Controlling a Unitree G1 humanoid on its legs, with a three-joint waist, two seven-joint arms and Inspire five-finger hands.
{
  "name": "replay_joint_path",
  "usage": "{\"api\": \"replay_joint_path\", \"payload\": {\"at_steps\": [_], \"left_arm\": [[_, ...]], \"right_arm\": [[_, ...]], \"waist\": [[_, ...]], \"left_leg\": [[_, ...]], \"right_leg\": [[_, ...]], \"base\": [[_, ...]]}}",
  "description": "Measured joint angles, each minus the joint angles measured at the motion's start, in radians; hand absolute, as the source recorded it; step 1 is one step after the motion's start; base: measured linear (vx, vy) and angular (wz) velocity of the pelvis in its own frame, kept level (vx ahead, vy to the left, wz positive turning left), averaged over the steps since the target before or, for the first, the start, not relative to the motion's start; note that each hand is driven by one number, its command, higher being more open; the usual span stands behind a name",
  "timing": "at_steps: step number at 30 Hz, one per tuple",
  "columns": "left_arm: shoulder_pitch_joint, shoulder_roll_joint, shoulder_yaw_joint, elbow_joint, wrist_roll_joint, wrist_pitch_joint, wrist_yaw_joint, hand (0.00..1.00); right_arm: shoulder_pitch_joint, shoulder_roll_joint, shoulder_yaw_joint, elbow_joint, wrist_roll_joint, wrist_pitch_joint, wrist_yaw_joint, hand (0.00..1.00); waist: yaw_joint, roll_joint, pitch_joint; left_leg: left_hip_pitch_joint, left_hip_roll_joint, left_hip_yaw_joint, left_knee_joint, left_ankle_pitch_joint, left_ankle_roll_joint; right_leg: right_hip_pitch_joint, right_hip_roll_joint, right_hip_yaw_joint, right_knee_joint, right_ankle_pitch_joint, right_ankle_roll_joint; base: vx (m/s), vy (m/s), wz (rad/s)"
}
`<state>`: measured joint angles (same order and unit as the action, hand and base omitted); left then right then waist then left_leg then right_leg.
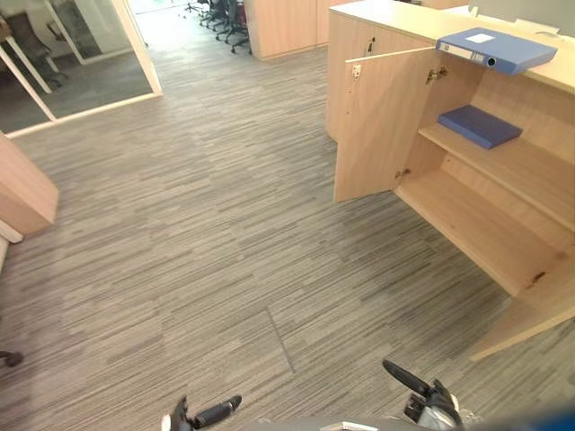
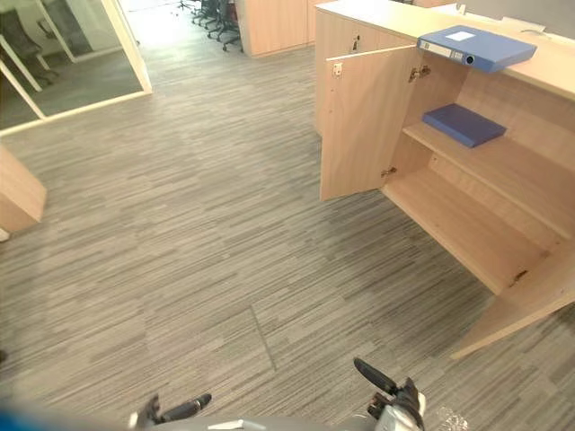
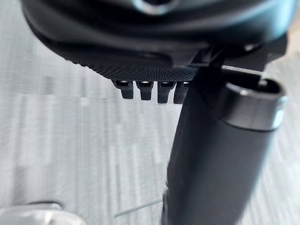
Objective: Walk over to the cabinet, pick up the folder, carry it to the office cabinet, place the folder inside the office cabinet, then close the office cabinet door
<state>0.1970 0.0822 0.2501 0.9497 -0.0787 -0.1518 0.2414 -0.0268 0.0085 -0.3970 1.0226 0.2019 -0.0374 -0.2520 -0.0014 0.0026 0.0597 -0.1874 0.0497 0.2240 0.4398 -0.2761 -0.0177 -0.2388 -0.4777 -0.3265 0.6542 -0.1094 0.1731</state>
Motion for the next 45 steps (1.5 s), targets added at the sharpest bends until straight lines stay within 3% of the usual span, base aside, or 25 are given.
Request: {"api": "replay_joint_path", "payload": {"at_steps": [1,2,3,4,5,6,7,8,11,13,14,15,16,18,20,22,27,29,30,32,33,36,39,43,45], "left_arm": [[-0.035,0.001,-0.003,0.079,-0.001,0.037,0.011,1.00],[-0.051,-0.015,-0.004,0.102,-0.002,0.045,0.013,1.00],[-0.075,-0.043,0.006,0.115,-0.005,0.048,0.007,1.00],[-0.089,-0.050,0.008,0.109,-0.005,0.047,-0.002,1.00],[-0.097,-0.053,0.009,0.103,-0.005,0.046,-0.001,1.00],[-0.116,-0.061,0.012,0.092,0.001,0.045,0.001,1.00],[-0.127,-0.069,0.014,0.089,0.004,0.046,-0.001,1.00],[-0.142,-0.104,0.036,0.082,0.022,0.052,-0.023,1.00],[-0.139,-0.135,0.056,0.048,0.032,0.052,-0.042,1.00],[-0.132,-0.150,0.098,0.012,0.032,0.053,-0.056,1.00],[-0.131,-0.151,0.119,0.002,0.031,0.053,-0.061,1.00],[-0.117,-0.152,0.141,-0.017,0.024,0.054,-0.070,1.00],[-0.104,-0.161,0.158,-0.022,0.009,0.054,-0.072,1.00],[-0.081,-0.162,0.187,-0.029,-0.018,0.059,-0.073,1.00],[-0.065,-0.162,0.191,-0.044,-0.024,0.066,-0.076,1.00],[-0.070,-0.162,0.190,-0.058,-0.021,0.066,-0.077,1.00],[-0.086,-0.162,0.187,-0.098,-0.019,0.065,-0.074,1.00],[-0.084,-0.163,0.186,-0.099,-0.020,0.063,-0.071,1.00],[-0.082,-0.163,0.185,-0.086,-0.020,0.064,-0.071,1.00],[-0.071,-0.163,0.190,-0.055,-0.027,0.065,-0.063,1.00],[-0.091,-0.146,0.216,-0.040,-0.032,0.068,-0.062,1.00],[-0.099,-0.141,0.239,-0.028,-0.029,0.052,-0.055,1.00],[-0.098,-0.154,0.262,0.002,-0.031,0.054,-0.051,1.00],[-0.093,-0.171,0.266,0.027,-0.047,0.055,-0.035,1.00],[-0.083,-0.170,0.258,0.040,-0.049,0.053,-0.029,1.00]], "right_arm": [[-0.007,0.024,0.028,0.013,0.002,-0.004,0.018,1.00],[-0.006,0.030,0.028,-0.002,0.000,-0.012,0.020,1.00],[-0.007,0.038,0.027,-0.035,0.038,-0.019,0.024,1.00],[-0.001,0.045,0.026,-0.050,0.047,-0.022,0.022,1.00],[-0.001,0.046,0.024,-0.054,0.050,-0.021,0.020,1.00],[0.007,0.042,0.022,-0.055,0.072,-0.019,0.020,1.00],[0.010,0.041,0.015,-0.057,0.084,-0.016,0.021,1.00],[0.028,0.037,-0.041,-0.056,0.127,-0.015,0.024,1.00],[0.064,0.031,-0.090,-0.053,0.156,-0.016,0.027,1.00],[0.104,0.034,-0.088,-0.054,0.159,-0.015,0.031,1.00],[0.119,0.038,-0.083,-0.057,0.164,-0.015,0.035,1.00],[0.129,0.035,-0.082,-0.062,0.167,-0.010,0.041,1.00],[0.129,0.031,-0.081,-0.064,0.173,-0.009,0.043,1.00],[0.133,0.031,-0.082,-0.067,0.176,-0.005,0.044,1.00],[0.149,0.031,-0.081,-0.069,0.174,0.000,0.044,1.00],[0.155,0.034,-0.084,-0.078,0.174,0.005,0.043,1.00],[0.161,0.051,-0.083,-0.093,0.162,0.005,0.043,1.00],[0.159,0.051,-0.063,-0.093,0.151,0.005,0.043,1.00],[0.154,0.051,-0.042,-0.093,0.148,0.006,0.045,1.00],[0.156,0.038,-0.030,-0.094,0.123,0.011,0.056,1.00],[0.139,0.045,-0.017,-0.069,0.111,0.012,0.056,1.00],[0.123,0.067,-0.014,-0.066,0.106,0.016,0.072,1.00],[0.110,0.068,-0.015,-0.070,0.102,0.015,0.077,1.00],[0.077,0.032,-0.012,-0.071,0.041,0.030,0.081,1.00],[0.079,0.025,0.005,-0.064,0.033,0.024,0.083,1.00]], "waist": [[0.022,-0.005,0.032],[0.017,0.014,0.044],[0.012,0.036,0.070],[0.000,0.050,0.082],[-0.003,0.039,0.085],[-0.006,0.009,0.095],[-0.007,0.004,0.102],[-0.008,0.016,0.099],[-0.019,0.035,0.093],[-0.020,0.031,0.093],[-0.020,0.027,0.093],[-0.017,0.036,0.092],[-0.011,0.040,0.092],[-0.002,0.039,0.092],[-0.002,0.028,0.096],[0.010,0.019,0.099],[0.028,-0.003,0.112],[0.043,-0.008,0.112],[0.051,-0.005,0.111],[0.051,0.020,0.092],[0.047,-0.016,0.088],[0.050,-0.043,0.069],[0.054,-0.017,0.055],[0.066,0.023,0.053],[0.058,0.026,0.040]], "left_leg": [[0.090,-0.038,-0.002,-0.057,0.025,0.021],[0.131,-0.027,0.006,-0.102,0.038,0.020],[0.215,-0.015,0.023,-0.207,0.078,0.018],[0.262,-0.028,0.027,-0.292,0.109,0.024],[0.281,-0.042,0.027,-0.318,0.115,0.028],[0.308,-0.074,0.017,-0.341,0.113,0.030],[0.322,-0.085,0.007,-0.348,0.105,0.028],[0.347,-0.073,-0.012,-0.356,0.083,0.019],[0.360,-0.024,0.028,-0.306,0.065,-0.014],[0.315,0.040,0.055,-0.107,0.033,-0.052],[0.257,0.078,0.069,0.054,0.030,-0.058],[0.149,0.152,0.084,0.334,0.038,-0.061],[0.101,0.194,0.096,0.450,0.036,-0.059],[0.062,0.239,0.139,0.489,0.031,-0.053],[0.062,0.240,0.158,0.411,0.020,-0.030],[0.050,0.240,0.176,0.282,0.022,-0.028],[-0.025,0.196,0.165,0.157,0.030,-0.024],[-0.047,0.141,0.098,0.039,0.076,-0.020],[-0.042,0.112,0.032,-0.056,0.132,-0.021],[-0.031,0.101,-0.081,-0.166,0.295,-0.033],[-0.036,0.063,-0.084,-0.139,0.288,-0.064],[-0.030,0.026,-0.057,-0.133,0.252,-0.032],[-0.011,0.000,0.000,-0.139,0.223,0.007],[0.097,-0.061,0.150,-0.253,0.183,0.027],[0.140,-0.079,0.180,-0.312,0.183,0.028]], "right_leg": [[0.003,0.071,0.003,-0.056,-0.060,0.001],[0.003,0.138,0.003,-0.074,-0.087,-0.013],[-0.010,0.265,0.002,-0.089,-0.106,-0.037],[-0.038,0.334,-0.023,-0.107,-0.106,-0.074],[-0.048,0.346,-0.039,-0.122,-0.098,-0.105],[-0.062,0.341,-0.063,-0.171,-0.076,-0.148],[-0.062,0.334,-0.063,-0.182,-0.044,-0.199],[-0.023,0.341,-0.098,-0.191,-0.051,-0.280],[0.039,0.366,-0.148,-0.213,-0.091,-0.274],[0.124,0.416,-0.162,-0.293,-0.096,-0.267],[0.157,0.436,-0.154,-0.325,-0.097,-0.266],[0.197,0.480,-0.120,-0.363,-0.098,-0.272],[0.211,0.502,-0.086,-0.375,-0.099,-0.275],[0.264,0.522,-0.016,-0.416,-0.093,-0.287],[0.309,0.515,0.019,-0.444,-0.090,-0.286],[0.352,0.494,0.061,-0.460,-0.092,-0.262],[0.414,0.425,0.064,-0.467,-0.123,-0.203],[0.438,0.382,0.078,-0.463,-0.142,-0.169],[0.448,0.363,0.098,-0.460,-0.152,-0.140],[0.454,0.359,0.126,-0.459,-0.171,-0.088],[0.460,0.318,0.142,-0.459,-0.182,-0.049],[0.426,0.258,0.189,-0.467,-0.097,-0.013],[0.389,0.203,0.221,-0.465,-0.034,0.018],[0.200,0.094,0.301,-0.219,-0.020,0.004],[0.179,0.065,0.216,-0.185,-0.005,-0.039]], "base": [[0.05,-0.129,-1.24],[0.08,-0.103,-0.96],[0.10,-0.120,-0.28],[0.10,-0.130,-0.06],[0.14,-0.143,0.28],[0.14,-0.117,0.32],[0.35,-0.179,0.53],[0.33,-0.148,0.50],[0.23,-0.154,0.48],[0.23,-0.218,0.15],[0.23,-0.183,-0.46],[0.29,-0.136,-0.84],[0.30,-0.086,-1.15],[0.30,0.017,-1.11],[0.30,0.006,-0.69],[0.31,0.037,-0.54],[0.28,0.116,-0.02],[0.33,0.277,-0.16],[0.39,0.381,-0.44],[0.30,0.318,-0.41],[0.23,0.294,-0.27],[0.27,0.370,-0.44],[0.12,0.275,-0.74],[-0.01,0.348,-1.18],[-0.05,0.213,-0.66]]}}
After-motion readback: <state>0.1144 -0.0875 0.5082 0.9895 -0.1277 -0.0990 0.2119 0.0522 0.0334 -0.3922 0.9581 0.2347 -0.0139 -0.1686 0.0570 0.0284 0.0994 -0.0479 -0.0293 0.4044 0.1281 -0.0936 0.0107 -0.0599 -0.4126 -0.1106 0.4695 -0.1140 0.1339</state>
